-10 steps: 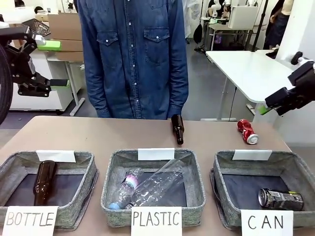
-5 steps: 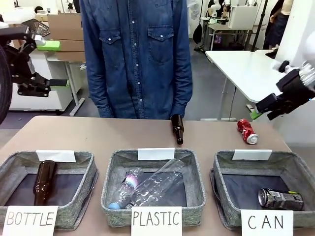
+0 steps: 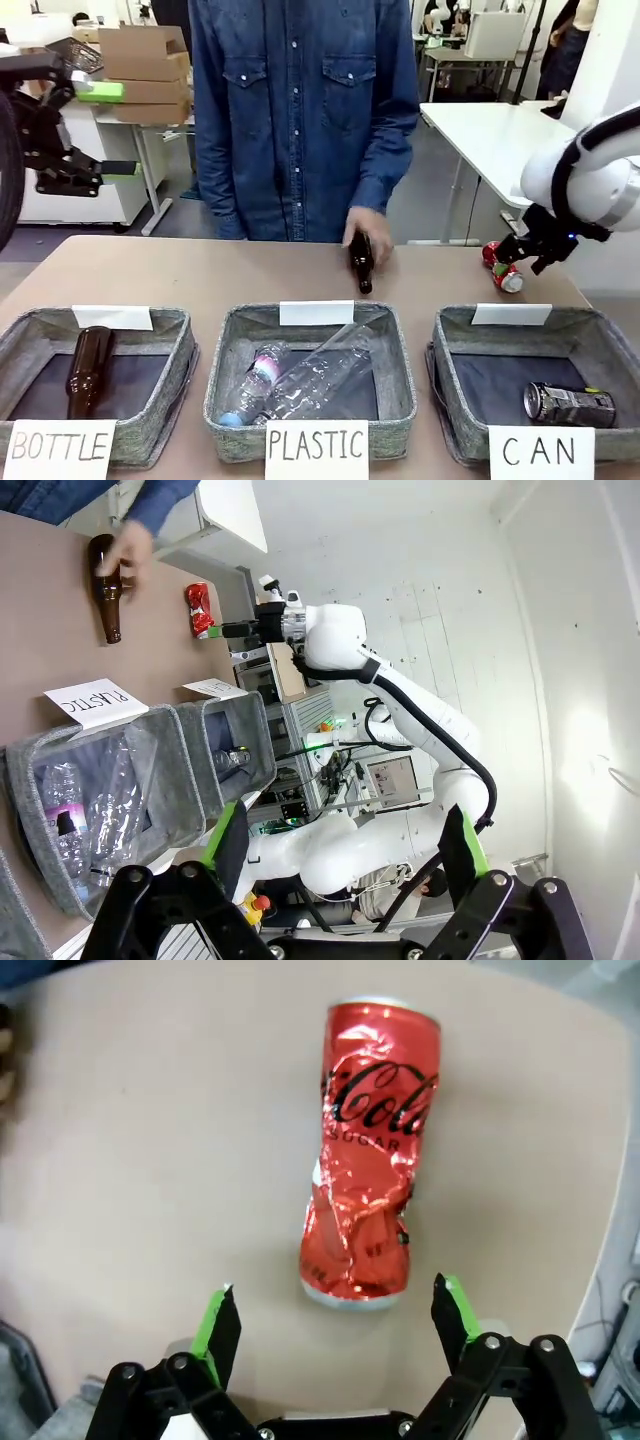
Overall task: Sort the can waste into the basket.
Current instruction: Pick up the can waste from the table and place it in the right Fabric basket.
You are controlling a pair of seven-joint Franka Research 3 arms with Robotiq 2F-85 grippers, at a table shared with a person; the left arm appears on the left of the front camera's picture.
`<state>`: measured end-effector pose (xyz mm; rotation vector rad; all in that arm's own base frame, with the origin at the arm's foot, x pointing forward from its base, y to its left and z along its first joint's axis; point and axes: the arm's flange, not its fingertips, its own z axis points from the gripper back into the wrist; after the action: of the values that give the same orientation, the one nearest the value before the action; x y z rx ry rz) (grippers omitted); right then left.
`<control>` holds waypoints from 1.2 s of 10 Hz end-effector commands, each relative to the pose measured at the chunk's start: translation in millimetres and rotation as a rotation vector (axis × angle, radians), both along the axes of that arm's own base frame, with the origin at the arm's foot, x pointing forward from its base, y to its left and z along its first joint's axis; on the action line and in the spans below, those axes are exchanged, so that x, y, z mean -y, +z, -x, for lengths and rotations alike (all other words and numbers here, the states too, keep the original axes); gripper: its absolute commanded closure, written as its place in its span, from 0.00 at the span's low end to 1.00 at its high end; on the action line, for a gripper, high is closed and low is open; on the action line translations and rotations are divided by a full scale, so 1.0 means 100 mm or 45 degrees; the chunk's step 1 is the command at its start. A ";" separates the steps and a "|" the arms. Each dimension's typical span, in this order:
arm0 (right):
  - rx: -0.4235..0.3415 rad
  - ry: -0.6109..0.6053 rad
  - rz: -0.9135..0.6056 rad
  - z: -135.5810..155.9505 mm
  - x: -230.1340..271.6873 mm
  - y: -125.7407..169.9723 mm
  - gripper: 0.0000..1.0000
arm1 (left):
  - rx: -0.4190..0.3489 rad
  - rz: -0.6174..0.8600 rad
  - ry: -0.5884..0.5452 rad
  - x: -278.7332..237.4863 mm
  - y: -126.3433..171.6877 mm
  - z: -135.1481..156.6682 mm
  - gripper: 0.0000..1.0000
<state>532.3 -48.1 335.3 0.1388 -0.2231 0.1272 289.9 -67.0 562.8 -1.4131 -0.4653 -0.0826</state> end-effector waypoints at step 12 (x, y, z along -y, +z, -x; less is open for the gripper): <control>0.148 -0.032 0.163 -0.14 -0.12 -0.28 1.00 | 0.002 0.020 -0.004 0.00 0.02 0.01 0.00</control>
<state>547.8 -37.5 310.4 0.0388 -0.3196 0.1499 289.9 -66.9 562.8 -1.4131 -0.4653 -0.0825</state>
